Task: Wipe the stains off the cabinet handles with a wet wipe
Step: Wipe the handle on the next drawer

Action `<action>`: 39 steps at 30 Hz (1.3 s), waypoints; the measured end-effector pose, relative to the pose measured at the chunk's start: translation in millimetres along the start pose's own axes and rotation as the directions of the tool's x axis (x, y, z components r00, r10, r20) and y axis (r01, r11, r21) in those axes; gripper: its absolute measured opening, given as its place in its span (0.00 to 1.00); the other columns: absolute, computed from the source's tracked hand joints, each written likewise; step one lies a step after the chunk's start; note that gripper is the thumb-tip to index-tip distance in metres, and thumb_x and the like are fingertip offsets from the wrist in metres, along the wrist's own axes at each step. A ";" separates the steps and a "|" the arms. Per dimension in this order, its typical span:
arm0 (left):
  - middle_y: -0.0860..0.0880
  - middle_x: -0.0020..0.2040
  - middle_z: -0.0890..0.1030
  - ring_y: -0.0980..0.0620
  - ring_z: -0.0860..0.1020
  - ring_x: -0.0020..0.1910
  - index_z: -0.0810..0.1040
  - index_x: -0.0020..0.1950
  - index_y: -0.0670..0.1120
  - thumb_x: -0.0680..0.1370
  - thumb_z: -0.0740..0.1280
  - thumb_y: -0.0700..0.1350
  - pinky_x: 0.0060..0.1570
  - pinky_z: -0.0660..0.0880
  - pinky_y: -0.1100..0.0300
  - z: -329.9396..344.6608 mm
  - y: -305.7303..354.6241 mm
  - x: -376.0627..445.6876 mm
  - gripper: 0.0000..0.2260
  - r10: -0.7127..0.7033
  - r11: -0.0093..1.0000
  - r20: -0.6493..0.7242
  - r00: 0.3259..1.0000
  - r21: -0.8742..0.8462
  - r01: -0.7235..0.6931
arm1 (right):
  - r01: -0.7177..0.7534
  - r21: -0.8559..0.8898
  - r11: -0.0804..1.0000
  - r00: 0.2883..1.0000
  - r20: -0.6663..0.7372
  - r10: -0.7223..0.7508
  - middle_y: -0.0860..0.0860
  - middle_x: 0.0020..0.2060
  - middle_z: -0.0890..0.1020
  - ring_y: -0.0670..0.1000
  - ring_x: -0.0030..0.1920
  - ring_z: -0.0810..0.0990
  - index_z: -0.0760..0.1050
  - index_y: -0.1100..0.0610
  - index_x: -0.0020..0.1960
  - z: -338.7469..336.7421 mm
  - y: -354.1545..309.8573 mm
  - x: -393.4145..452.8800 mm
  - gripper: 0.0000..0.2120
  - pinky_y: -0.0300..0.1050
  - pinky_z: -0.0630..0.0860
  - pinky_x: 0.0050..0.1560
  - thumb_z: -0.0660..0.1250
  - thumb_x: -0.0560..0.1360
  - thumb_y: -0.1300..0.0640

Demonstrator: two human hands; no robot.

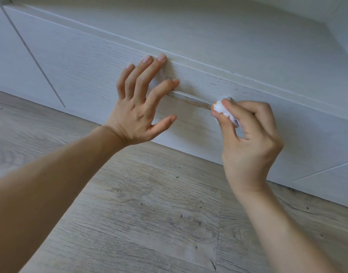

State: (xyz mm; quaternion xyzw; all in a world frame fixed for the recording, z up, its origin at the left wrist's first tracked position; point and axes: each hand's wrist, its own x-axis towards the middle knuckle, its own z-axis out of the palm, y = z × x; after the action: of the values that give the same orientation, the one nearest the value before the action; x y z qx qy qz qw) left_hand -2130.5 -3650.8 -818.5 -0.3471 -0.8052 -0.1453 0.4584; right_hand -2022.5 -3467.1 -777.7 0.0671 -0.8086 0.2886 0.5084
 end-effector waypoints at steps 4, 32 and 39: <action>0.38 0.71 0.60 0.39 0.58 0.71 0.64 0.69 0.48 0.77 0.55 0.60 0.70 0.52 0.45 1.2 1.5 0.7 0.25 -0.008 1.000 -0.004 1.000 -0.003 0.008 | -0.116 0.024 0.993 0.993 0.000 0.116 0.50 0.42 0.77 0.44 0.41 0.76 0.81 0.64 0.49 -4.0 11.1 -4.8 0.07 0.30 0.72 0.47 0.72 0.71 0.66; 0.40 0.72 0.58 0.40 0.57 0.72 0.57 0.72 0.44 0.76 0.56 0.60 0.71 0.51 0.46 -2.1 -0.3 -0.9 0.30 -0.018 0.999 0.004 1.000 -0.030 0.019 | -0.001 0.076 0.997 0.998 0.058 -0.004 0.53 0.42 0.77 0.47 0.41 0.78 0.81 0.64 0.50 -5.3 -0.1 -2.5 0.06 0.34 0.74 0.46 0.71 0.73 0.66; 0.39 0.72 0.59 0.41 0.57 0.72 0.59 0.72 0.43 0.76 0.57 0.60 0.71 0.51 0.47 -4.9 -0.2 -0.9 0.30 -0.020 0.999 0.024 0.999 -0.035 0.021 | 0.010 0.023 1.000 0.997 0.071 -0.011 0.52 0.40 0.73 0.60 0.39 0.78 0.82 0.62 0.48 0.3 -1.0 6.7 0.07 0.47 0.76 0.39 0.73 0.71 0.62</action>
State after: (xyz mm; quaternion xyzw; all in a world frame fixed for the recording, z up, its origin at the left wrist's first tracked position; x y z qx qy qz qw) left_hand -2127.2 -3654.1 -816.6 -0.3484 -0.8115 -0.1602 0.4409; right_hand -2025.5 -3466.8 -771.6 0.0875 -0.8224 0.2925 0.4799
